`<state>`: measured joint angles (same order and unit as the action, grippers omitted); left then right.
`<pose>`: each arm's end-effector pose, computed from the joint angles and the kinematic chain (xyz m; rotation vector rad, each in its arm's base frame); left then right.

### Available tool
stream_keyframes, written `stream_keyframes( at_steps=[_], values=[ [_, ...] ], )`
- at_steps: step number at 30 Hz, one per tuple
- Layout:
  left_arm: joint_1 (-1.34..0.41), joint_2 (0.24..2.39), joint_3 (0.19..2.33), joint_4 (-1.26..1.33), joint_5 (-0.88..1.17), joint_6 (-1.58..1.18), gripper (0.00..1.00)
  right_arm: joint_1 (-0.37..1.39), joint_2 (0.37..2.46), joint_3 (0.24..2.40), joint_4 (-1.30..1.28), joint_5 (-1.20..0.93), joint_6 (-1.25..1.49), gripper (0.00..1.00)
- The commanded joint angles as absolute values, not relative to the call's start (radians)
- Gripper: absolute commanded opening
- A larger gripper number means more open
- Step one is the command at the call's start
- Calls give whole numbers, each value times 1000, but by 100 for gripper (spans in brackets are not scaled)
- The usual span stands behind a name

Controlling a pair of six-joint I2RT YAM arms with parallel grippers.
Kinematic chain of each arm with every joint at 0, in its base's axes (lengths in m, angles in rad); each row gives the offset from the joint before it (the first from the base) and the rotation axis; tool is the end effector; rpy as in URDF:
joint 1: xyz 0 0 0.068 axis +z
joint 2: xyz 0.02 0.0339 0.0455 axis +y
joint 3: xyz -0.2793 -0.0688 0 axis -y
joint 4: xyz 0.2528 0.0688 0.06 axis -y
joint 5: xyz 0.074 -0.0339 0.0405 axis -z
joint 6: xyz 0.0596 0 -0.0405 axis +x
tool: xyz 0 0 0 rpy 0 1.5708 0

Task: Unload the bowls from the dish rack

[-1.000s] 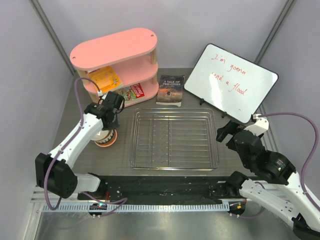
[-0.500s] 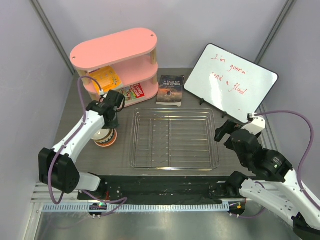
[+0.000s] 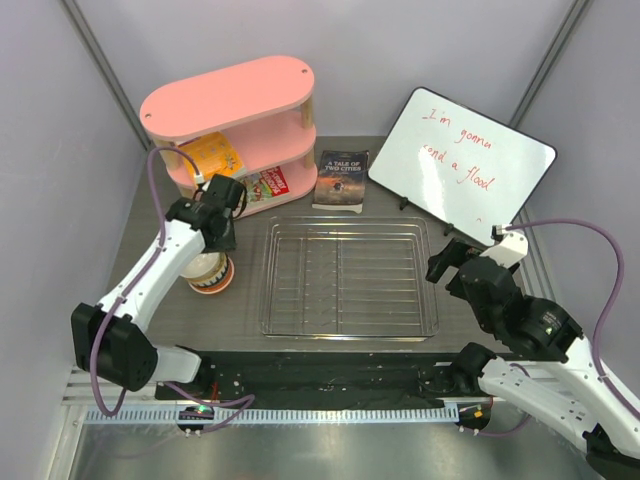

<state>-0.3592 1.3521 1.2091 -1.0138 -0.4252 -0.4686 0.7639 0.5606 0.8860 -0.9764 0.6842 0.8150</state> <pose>0.2612 -0.0718 0.2921 -0.2580 2.5717 0.2922 0.0978 0.0416 0.3268 0.4107 2.0247 0.2053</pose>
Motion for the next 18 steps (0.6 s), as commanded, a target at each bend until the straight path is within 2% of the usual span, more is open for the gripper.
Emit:
stream_keyframes(
  at_steps=[1, 6, 13, 18],
  values=[
    [-356, 1344, 1282, -1064, -448, -456, 41, 767, 575, 887, -933, 696, 804, 100],
    [-356, 1316, 1325, -1081, -410, -450, 42, 767, 578, 879, -922, 695, 801, 100],
    [-373, 1216, 1322, -925, -164, -428, 50, 767, 643, 833, -842, 600, 770, 100],
    [-462, 1317, 1316, -891, -117, -431, 54, 767, 719, 839, -836, 578, 772, 100]
  ],
)
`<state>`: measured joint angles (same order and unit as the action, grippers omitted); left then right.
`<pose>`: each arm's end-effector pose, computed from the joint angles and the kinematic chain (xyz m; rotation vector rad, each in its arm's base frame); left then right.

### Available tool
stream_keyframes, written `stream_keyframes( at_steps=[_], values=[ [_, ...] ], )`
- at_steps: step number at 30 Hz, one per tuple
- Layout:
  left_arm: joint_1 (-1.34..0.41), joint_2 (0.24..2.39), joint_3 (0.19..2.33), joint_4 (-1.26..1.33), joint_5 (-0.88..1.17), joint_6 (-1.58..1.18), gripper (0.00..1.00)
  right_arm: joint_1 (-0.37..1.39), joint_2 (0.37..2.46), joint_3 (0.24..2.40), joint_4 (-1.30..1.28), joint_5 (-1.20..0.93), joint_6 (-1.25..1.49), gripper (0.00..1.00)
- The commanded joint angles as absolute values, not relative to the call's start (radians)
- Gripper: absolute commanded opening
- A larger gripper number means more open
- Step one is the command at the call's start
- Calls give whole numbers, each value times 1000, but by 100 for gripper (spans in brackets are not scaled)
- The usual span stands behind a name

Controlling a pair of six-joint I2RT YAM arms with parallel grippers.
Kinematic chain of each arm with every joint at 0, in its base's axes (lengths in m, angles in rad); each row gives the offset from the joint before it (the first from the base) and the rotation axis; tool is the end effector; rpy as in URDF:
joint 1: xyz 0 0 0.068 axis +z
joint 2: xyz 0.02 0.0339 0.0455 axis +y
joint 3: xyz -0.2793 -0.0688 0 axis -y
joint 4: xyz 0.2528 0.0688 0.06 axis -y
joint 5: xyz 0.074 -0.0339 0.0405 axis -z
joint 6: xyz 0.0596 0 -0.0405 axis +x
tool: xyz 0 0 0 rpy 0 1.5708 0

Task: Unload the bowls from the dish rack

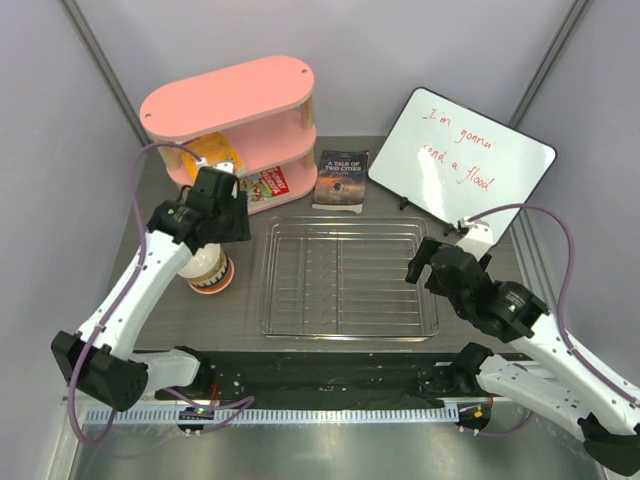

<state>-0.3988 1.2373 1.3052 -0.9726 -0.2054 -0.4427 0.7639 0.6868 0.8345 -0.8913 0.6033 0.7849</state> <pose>0.2429 -0.0892 0.3504 -0.1412 2.4486 -0.1157 0.1215 0.0695 0.3038 0.3159 2.1446 0.1815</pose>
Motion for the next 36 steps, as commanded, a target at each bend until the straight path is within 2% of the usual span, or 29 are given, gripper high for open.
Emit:
stream_keyframes(
  at_steps=[1, 8, 15, 21, 25, 26, 30, 36],
  values=[
    [-475, 1337, 1309, -876, -118, -428, 54, 767, 719, 841, -835, 578, 772, 100],
    [-511, 1466, 1259, -805, -117, -402, 54, 767, 684, 828, -831, 589, 775, 100],
    [-511, 1525, 1215, -801, -173, -419, 39, 767, 695, 822, -831, 594, 779, 100],
    [-512, 1549, 1189, -799, -189, -433, 31, 767, 698, 808, -825, 591, 781, 100],
    [-512, 1584, 1200, -805, -218, -443, 19, 769, 687, 805, -824, 597, 778, 100],
    [-512, 1588, 1207, -810, -242, -445, 11, 767, 684, 804, -825, 600, 776, 100],
    [-512, 1600, 1230, -824, -310, -449, 1, 767, 676, 793, -825, 600, 778, 100],
    [-509, 1637, 1273, -857, -397, -472, 0, 767, 673, 795, -825, 604, 775, 100]
  ],
)
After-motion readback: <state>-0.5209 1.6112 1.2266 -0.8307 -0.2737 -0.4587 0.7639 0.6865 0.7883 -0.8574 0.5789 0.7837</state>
